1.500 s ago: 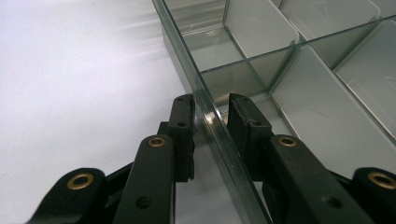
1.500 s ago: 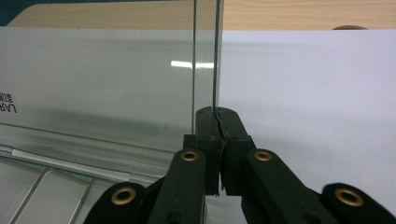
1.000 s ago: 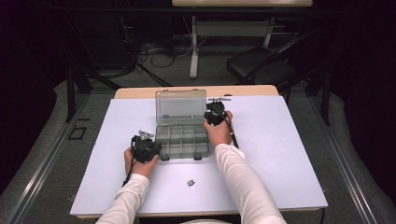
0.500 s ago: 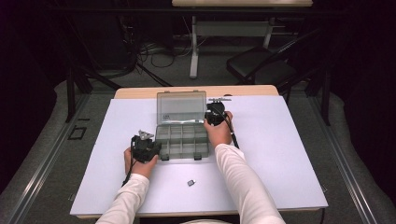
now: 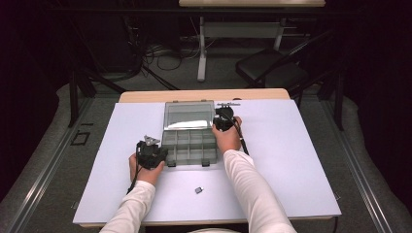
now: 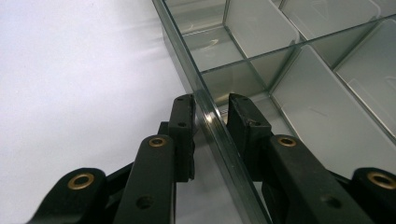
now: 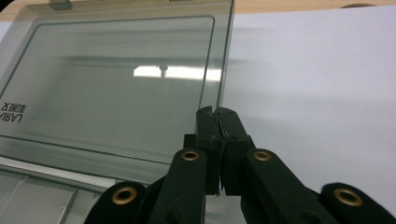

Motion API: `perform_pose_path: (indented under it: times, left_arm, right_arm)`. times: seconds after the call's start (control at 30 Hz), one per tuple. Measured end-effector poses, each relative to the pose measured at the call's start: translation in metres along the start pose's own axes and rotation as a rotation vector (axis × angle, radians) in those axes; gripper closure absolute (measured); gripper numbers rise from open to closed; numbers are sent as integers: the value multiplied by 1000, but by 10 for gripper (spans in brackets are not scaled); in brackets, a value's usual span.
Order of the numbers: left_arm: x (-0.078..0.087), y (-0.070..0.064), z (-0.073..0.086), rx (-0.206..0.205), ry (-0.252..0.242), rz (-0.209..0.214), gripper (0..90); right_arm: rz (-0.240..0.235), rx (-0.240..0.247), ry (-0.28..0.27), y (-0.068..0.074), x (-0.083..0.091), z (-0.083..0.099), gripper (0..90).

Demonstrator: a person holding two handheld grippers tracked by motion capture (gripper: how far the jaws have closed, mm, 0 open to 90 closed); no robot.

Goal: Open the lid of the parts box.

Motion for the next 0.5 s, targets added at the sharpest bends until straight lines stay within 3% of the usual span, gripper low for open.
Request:
perform_pose_path:
  times: [0.27,0.5]
  left_arm:
    - [0,0,0,-3,4,2,720]
    - [0,0,0,-5,3,3,720]
  right_arm:
    - [-4,-17,4,0,-3,2,890]
    - [7,2,20,0,-2,4,892]
Point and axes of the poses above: each handheld gripper's, and its own axes: x roughly backward along the jaws, z roughly out of its underside, y roughly to its left, the point moved 3 cm from there along -x, roughly forward along the jaws, and after that the axes turned 1 degree about x, right-handed, at the moved point
